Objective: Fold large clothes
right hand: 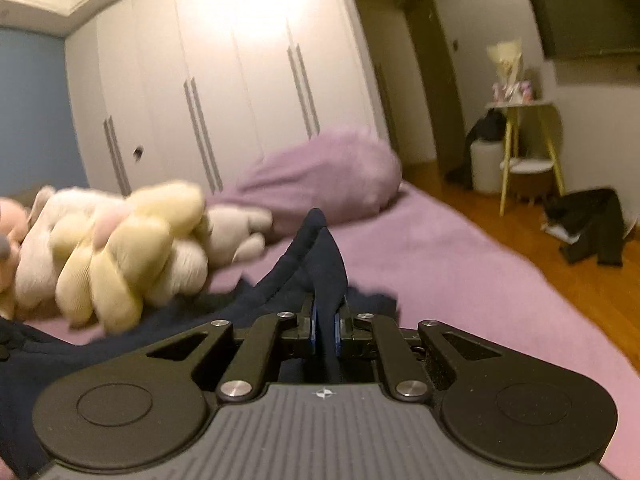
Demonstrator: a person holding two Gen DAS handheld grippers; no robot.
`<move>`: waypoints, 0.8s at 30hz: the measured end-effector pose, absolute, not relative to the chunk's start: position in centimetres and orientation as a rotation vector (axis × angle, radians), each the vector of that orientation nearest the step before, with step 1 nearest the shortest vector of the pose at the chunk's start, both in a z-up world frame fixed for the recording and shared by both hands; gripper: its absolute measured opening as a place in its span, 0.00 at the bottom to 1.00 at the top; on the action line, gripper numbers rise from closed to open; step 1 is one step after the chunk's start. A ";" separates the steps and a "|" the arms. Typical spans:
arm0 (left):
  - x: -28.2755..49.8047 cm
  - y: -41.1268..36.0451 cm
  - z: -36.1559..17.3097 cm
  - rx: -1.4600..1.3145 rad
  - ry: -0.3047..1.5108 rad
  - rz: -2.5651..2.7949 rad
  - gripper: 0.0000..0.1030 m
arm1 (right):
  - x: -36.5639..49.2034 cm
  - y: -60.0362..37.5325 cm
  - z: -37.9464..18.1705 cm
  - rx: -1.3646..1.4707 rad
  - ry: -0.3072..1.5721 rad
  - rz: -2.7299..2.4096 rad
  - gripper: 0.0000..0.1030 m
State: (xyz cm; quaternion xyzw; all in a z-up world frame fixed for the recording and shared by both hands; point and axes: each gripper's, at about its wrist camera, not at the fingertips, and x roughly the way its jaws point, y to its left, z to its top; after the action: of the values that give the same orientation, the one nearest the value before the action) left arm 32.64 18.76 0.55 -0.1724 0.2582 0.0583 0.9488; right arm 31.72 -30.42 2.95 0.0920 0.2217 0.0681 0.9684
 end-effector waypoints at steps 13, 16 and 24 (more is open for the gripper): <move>37.3 19.3 -8.4 -0.315 0.682 0.107 0.48 | 40.8 -29.9 -5.6 0.239 0.718 0.063 0.29; 37.6 18.7 -7.9 -0.318 0.690 0.098 0.26 | 41.1 -29.7 -6.1 0.205 0.741 0.072 0.28; 41.4 17.7 0.7 -0.210 0.489 0.133 0.22 | 41.7 -27.2 -0.1 0.142 0.558 0.077 0.08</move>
State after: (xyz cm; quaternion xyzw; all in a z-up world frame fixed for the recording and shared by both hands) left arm 41.37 17.75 0.75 -0.1036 0.2414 0.0655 0.9626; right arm 41.66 -27.16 -0.14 0.0698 0.2751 0.0380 0.9581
